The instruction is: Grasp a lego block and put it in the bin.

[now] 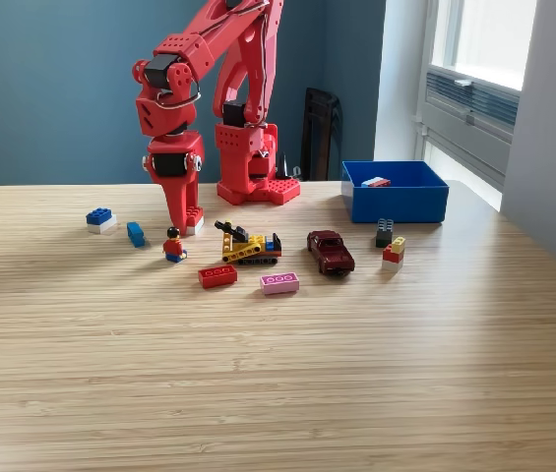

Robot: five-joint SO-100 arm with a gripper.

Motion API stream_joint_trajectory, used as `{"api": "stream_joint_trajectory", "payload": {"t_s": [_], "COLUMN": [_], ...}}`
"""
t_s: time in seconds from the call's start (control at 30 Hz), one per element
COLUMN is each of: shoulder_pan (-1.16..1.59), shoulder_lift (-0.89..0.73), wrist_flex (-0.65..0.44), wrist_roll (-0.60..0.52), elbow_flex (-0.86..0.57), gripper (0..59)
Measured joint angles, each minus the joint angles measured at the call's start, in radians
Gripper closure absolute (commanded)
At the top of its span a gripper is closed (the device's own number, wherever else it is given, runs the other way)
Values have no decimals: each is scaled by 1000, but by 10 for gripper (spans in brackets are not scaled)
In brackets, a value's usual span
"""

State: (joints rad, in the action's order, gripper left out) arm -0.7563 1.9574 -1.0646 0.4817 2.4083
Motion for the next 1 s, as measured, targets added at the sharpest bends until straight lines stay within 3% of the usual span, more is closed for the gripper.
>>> {"api": "stream_joint_trajectory", "payload": {"t_s": [0.13, 0.27, 0.6, 0.77, 1.0], "shoulder_pan": [0, 35, 282, 525, 971], "shoulder_lift": [-3, -3, -3, -3, -23], "wrist_flex": [-34, -137, -446, -500, -512], "wrist_roll": [-41, -92, -337, -495, -712], "elbow_flex": [-28, -123, -538, -638, -647], "gripper": [586, 586, 586, 586, 586]}}
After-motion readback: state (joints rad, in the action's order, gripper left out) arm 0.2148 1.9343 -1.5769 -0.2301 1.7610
